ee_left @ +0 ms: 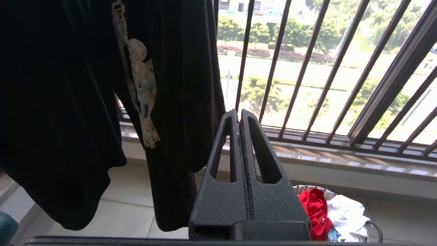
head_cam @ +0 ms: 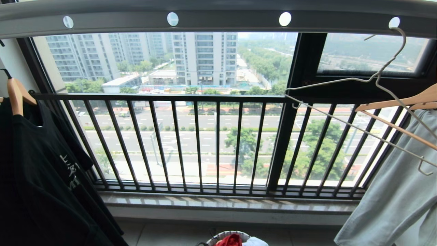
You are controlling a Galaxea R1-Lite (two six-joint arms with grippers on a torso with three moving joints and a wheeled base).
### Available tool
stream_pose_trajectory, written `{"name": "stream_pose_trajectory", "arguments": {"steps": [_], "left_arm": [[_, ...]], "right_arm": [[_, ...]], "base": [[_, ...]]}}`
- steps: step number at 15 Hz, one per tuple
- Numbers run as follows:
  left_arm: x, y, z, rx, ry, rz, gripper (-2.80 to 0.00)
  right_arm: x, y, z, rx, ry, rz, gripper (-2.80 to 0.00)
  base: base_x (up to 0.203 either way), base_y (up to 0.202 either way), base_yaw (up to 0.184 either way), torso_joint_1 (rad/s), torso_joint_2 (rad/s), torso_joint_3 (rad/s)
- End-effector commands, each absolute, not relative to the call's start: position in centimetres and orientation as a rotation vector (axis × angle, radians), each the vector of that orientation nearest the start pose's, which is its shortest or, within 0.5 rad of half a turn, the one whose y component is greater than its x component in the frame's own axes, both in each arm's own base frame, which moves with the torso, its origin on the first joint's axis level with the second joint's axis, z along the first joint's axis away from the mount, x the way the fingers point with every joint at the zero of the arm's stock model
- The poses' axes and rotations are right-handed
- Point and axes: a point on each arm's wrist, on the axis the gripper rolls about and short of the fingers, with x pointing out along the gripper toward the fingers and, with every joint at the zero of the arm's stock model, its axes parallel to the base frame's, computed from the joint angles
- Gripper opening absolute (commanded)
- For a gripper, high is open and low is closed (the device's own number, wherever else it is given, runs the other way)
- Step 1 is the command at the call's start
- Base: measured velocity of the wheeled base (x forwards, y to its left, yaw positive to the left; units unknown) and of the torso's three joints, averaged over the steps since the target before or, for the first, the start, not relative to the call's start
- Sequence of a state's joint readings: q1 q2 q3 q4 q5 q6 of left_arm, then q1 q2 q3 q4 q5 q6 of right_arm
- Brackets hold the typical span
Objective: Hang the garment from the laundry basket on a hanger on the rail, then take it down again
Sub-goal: Pick up the clothes rack on the clothesline
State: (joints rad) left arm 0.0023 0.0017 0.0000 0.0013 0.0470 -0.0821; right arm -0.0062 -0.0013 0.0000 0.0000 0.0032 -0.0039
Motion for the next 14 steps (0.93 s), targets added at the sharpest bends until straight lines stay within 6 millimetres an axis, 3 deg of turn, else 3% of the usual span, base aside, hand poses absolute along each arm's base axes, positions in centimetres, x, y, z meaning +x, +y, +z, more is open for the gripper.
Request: {"name": "stream_pose_trajectory", "arguments": {"steps": [1,4,6,9,11,14], "left_arm": [[-2.3,0.1,7.5,-0.083,0.000,0.051,-2.80],[-2.3,0.1,7.5,-0.083,0.001,0.049,-2.80],[-2.3,0.1,7.5,-0.083,0.000,0.051,-2.80],[-2.3,0.1,7.6,-0.083,0.000,0.049,-2.80],[-2.3,0.1,7.6,-0.083,-0.001,0.049,-2.80],[-2.3,0.1,7.5,-0.083,0.000,0.049,-2.80]], "right_arm": [[-2.3,0.0,7.5,-0.005,0.002,-0.003,-2.80],[-2.3,0.0,7.7,-0.006,-0.004,-0.003,-2.80],[-2.8,0.0,9.5,-0.006,-0.040,-0.003,-2.80],[-2.7,0.0,13.6,-0.006,-0.026,-0.001,-2.80],[-2.5,0.0,17.6,-0.006,-0.059,-0.002,-2.80],[-0.7,0.0,22.7,-0.006,-0.051,-0.006,-2.80]], "base": [[0.000,0.000,0.000,0.000,0.00,0.000],[0.000,0.000,0.000,0.000,0.00,0.000],[0.000,0.000,0.000,0.000,0.00,0.000],[0.000,0.000,0.000,0.000,0.00,0.000],[0.000,0.000,0.000,0.000,0.00,0.000],[0.000,0.000,0.000,0.000,0.00,0.000]]}}
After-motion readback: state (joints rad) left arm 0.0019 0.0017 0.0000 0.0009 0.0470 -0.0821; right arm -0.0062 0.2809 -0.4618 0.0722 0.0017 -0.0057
